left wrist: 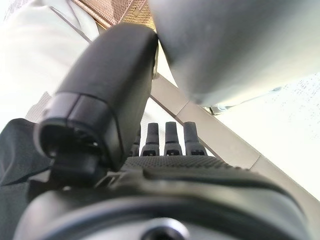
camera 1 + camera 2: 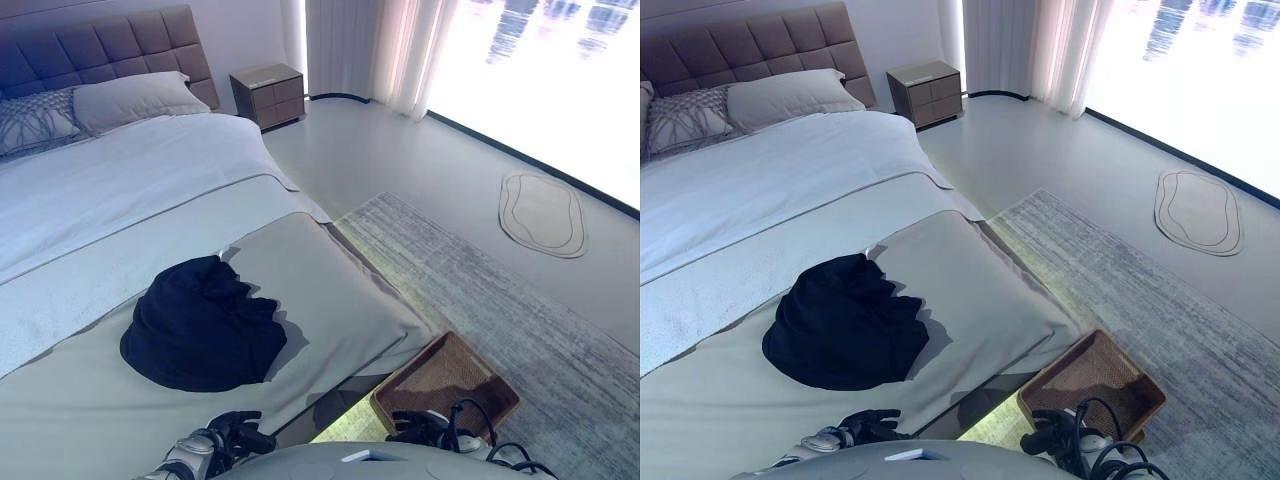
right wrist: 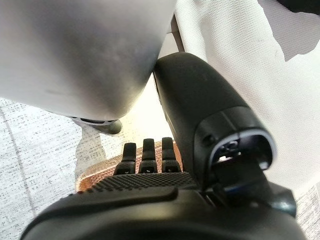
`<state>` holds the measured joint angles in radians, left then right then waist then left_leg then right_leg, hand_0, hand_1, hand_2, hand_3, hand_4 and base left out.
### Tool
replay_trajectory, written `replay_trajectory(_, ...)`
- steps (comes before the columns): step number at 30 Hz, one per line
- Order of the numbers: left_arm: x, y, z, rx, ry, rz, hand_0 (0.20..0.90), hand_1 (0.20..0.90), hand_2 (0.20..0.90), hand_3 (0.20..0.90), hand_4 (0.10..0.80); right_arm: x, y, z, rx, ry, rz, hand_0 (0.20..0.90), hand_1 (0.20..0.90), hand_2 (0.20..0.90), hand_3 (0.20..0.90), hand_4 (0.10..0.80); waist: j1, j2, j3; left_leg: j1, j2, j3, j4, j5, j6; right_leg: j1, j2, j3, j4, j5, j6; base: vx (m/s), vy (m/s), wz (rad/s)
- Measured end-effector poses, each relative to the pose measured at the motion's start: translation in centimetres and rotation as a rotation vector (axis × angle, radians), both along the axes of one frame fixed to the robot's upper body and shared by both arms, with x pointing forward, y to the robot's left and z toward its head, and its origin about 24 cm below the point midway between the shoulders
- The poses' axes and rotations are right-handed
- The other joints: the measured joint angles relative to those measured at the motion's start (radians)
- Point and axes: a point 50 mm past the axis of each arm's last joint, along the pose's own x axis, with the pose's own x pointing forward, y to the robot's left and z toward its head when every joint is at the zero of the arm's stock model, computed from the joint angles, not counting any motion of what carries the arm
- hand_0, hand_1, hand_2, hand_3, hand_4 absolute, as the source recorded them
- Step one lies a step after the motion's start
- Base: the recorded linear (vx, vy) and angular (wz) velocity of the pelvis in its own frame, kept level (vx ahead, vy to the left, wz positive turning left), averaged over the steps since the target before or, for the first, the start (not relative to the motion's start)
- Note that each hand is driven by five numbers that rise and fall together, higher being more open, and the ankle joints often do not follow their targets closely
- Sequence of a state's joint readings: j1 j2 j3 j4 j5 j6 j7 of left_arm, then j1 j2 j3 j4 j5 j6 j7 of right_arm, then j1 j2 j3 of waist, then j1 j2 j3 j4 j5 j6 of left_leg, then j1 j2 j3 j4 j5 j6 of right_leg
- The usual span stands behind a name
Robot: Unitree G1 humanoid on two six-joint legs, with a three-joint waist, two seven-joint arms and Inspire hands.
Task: Pick up the clothes from the bed and place them into the basket
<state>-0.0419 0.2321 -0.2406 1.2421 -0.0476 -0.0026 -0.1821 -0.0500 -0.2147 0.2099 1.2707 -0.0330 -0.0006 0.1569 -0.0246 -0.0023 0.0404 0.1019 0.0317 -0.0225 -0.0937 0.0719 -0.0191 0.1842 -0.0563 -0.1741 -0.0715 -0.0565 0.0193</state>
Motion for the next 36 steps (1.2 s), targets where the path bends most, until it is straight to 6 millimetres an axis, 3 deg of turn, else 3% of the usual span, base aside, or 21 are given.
replay_trajectory(25, 0.0, 0.0, 0.0, -0.004, -0.002, 0.011, 0.9, 0.9, 0.9, 0.9, 0.8, -0.1, 0.0, 0.0, 0.0, 0.023, -0.009, 0.9, 0.9, 0.9, 0.9, 0.8, 0.001, -0.001, 0.013, 0.013, -0.001, 0.0, 0.0, -0.002, -0.003, 0.022, 0.001, -0.001, -0.014, 0.001, 0.0, 0.0, 0.0, 0.0)
replay_trajectory(30, -0.1, 0.0, 0.0, -0.003, 0.002, 0.012, 0.9, 0.9, 0.9, 0.9, 0.8, -0.2, -0.4, 0.0, -0.015, 0.002, -0.105, 0.9, 0.9, 0.9, 0.9, 0.8, 0.003, -0.005, 0.013, 0.032, -0.001, -0.001, 0.0, -0.006, -0.008, 0.044, 0.0, -0.004, -0.017, 0.0, 0.0, 0.055, -0.001, 0.02)
replay_trajectory(32, -0.1, 0.1, 0.0, 0.001, 0.0, 0.012, 0.9, 0.9, 0.9, 0.9, 0.8, 0.7, -0.7, 0.3, -0.042, -0.05, -0.114, 0.9, 0.9, 0.9, 0.9, 0.8, 0.003, -0.008, 0.015, 0.032, 0.001, -0.001, 0.0, -0.01, -0.013, 0.049, 0.003, -0.003, -0.019, 0.0, 0.0, 0.0, -0.005, -0.02)
replay_trajectory(34, -0.2, -0.1, 0.0, 0.007, -0.019, 0.019, 0.9, 0.9, 0.9, 0.9, 0.8, 4.0, -0.8, 2.3, -0.059, -0.223, -0.051, 0.9, 0.9, 0.9, 0.9, 0.8, 0.003, -0.01, 0.02, 0.025, 0.003, 0.006, 0.0, -0.01, -0.013, 0.035, 0.008, -0.002, -0.02, 0.001, -0.001, -0.036, 0.014, -0.09)
replay_trajectory(35, -0.5, 0.1, 0.0, 0.004, -0.021, 0.037, 0.9, 0.9, 0.9, 0.9, 0.8, 6.7, -0.5, 4.3, -0.07, -0.366, 0.004, 0.9, 0.9, 0.9, 0.9, 0.8, 0.003, -0.014, 0.022, 0.017, 0.004, 0.007, 0.0, -0.006, -0.013, 0.029, 0.01, -0.001, -0.02, 0.009, 0.006, -0.05, 0.043, -0.05)
replay_trajectory(36, -0.4, 0.1, 0.1, 0.006, -0.026, 0.039, 0.9, 0.9, 0.9, 0.9, 0.8, 7.9, -0.2, 5.4, -0.072, -0.434, 0.033, 0.9, 0.9, 0.9, 0.9, 0.8, 0.003, -0.014, 0.022, 0.013, 0.004, 0.005, 0.0, -0.005, -0.014, 0.026, 0.011, -0.002, -0.02, 0.009, 0.006, -0.051, 0.054, 0.02)
